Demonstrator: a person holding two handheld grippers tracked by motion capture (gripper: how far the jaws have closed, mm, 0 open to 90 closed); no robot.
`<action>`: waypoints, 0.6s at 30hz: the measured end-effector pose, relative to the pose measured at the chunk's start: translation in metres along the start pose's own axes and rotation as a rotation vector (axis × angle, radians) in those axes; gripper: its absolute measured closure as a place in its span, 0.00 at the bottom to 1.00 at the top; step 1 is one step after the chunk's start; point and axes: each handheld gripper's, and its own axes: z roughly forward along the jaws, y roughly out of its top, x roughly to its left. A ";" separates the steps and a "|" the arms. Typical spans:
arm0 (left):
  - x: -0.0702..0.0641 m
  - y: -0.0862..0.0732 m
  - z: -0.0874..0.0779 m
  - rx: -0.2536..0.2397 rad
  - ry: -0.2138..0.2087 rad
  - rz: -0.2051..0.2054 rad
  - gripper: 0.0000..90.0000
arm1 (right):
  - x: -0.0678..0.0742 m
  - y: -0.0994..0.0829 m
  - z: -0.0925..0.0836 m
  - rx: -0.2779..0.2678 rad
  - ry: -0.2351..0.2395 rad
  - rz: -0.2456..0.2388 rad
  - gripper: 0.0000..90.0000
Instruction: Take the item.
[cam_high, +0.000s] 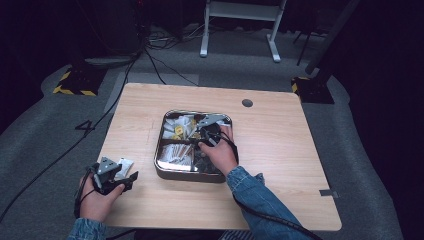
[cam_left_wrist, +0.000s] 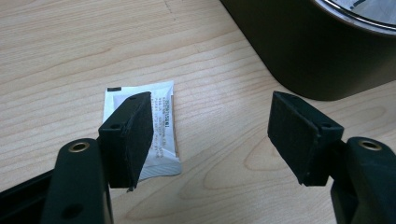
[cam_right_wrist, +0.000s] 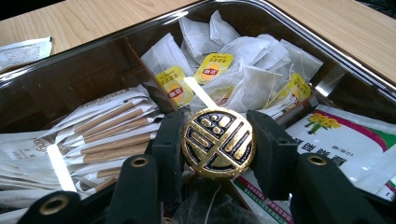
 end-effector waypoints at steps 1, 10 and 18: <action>0.000 0.000 0.000 -0.002 0.001 -0.006 0.35 | 0.000 0.001 0.000 0.002 -0.003 -0.001 0.65; 0.000 0.000 0.000 0.003 -0.003 -0.005 0.35 | 0.001 0.000 0.001 0.002 -0.005 -0.008 0.65; 0.000 0.001 -0.001 -0.004 -0.005 -0.008 0.35 | 0.000 0.001 -0.002 -0.017 -0.012 0.015 0.50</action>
